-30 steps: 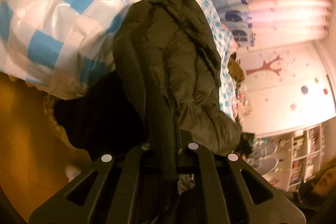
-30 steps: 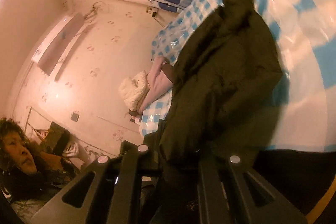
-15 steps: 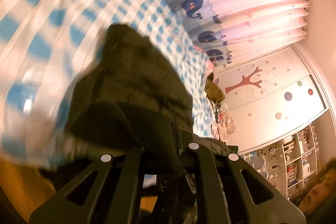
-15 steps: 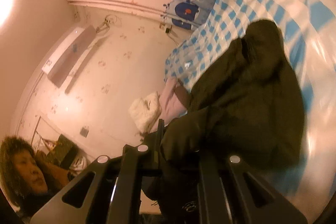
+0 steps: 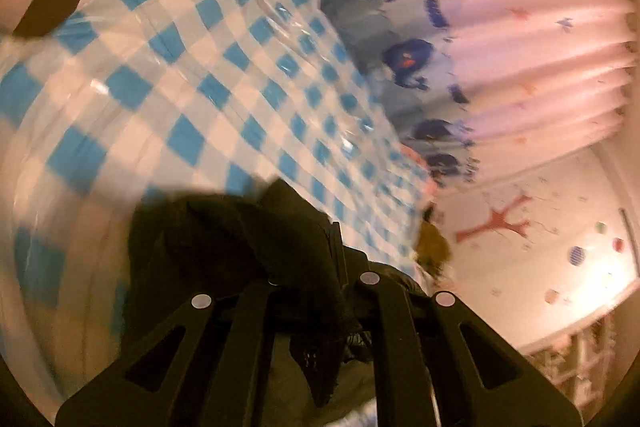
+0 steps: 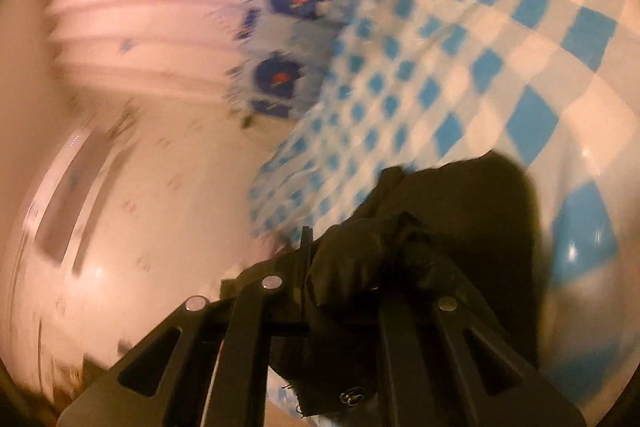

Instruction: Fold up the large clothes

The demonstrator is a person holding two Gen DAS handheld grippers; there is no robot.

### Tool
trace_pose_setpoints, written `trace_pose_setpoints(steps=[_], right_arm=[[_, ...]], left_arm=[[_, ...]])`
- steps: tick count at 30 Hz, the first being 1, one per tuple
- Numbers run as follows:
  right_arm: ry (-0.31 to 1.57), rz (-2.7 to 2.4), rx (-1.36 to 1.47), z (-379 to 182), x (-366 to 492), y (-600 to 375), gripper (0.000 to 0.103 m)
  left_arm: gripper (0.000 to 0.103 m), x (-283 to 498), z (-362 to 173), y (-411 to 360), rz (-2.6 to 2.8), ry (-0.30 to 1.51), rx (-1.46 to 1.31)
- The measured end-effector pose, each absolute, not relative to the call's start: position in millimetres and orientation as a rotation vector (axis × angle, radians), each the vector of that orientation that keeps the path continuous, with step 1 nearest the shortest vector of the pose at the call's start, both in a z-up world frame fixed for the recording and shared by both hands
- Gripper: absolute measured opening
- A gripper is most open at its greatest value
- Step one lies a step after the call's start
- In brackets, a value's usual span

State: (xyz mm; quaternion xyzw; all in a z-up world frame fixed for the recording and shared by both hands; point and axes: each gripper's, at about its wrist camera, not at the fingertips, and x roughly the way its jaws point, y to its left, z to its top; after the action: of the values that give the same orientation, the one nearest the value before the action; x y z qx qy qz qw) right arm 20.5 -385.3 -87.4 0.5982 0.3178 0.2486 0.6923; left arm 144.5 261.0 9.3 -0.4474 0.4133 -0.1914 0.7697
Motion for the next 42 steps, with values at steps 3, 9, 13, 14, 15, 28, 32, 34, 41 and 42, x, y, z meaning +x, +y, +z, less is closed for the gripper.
trace_pose_setpoints(steps=[3,9,13,14,15,28,32,34,41,42], right_arm=[[0.788,0.472,1.374,-121.2,54.8,-383.1,0.016],[0.867,0.412,1.525,-179.4,82.7,-380.4,0.025],[0.781,0.423,1.565,-156.3,65.4,-398.6,0.058],[0.755,0.418,1.562,-145.7,60.1,-404.6,0.059],[0.719,0.408,1.551,-132.4,54.4,-409.9,0.063],[0.848,0.603,0.759,-30.6,111.2,-224.3,0.079],[0.911,0.52,0.711,-77.4,160.3,-200.1,0.079],[0.903,0.511,0.723,-98.2,181.6,-198.1,0.079],[0.937,0.529,0.77,-129.1,229.0,-196.5,0.074],[0.937,0.533,0.782,-125.9,225.6,-199.1,0.074]], left_arm=[[0.009,188.9,-28.3,253.2,-0.317,0.961,-0.975],[0.016,227.1,-103.0,251.6,-0.217,1.113,-1.099],[0.05,223.8,-73.1,271.6,-0.29,1.036,-1.207],[0.058,220.2,-61.4,279.4,-0.287,1.005,-1.232],[0.064,214.6,-45.3,287.5,-0.266,0.965,-1.243],[0.087,156.8,15.4,140.4,-0.555,0.928,-0.674],[0.086,187.8,-55.0,99.3,-0.467,1.04,-0.542],[0.08,204.5,-77.7,107.4,-0.446,1.037,-0.575],[0.076,223.9,-103.8,121.2,-0.427,1.03,-0.614],[0.076,221.5,-102.1,120.3,-0.419,1.038,-0.602]])
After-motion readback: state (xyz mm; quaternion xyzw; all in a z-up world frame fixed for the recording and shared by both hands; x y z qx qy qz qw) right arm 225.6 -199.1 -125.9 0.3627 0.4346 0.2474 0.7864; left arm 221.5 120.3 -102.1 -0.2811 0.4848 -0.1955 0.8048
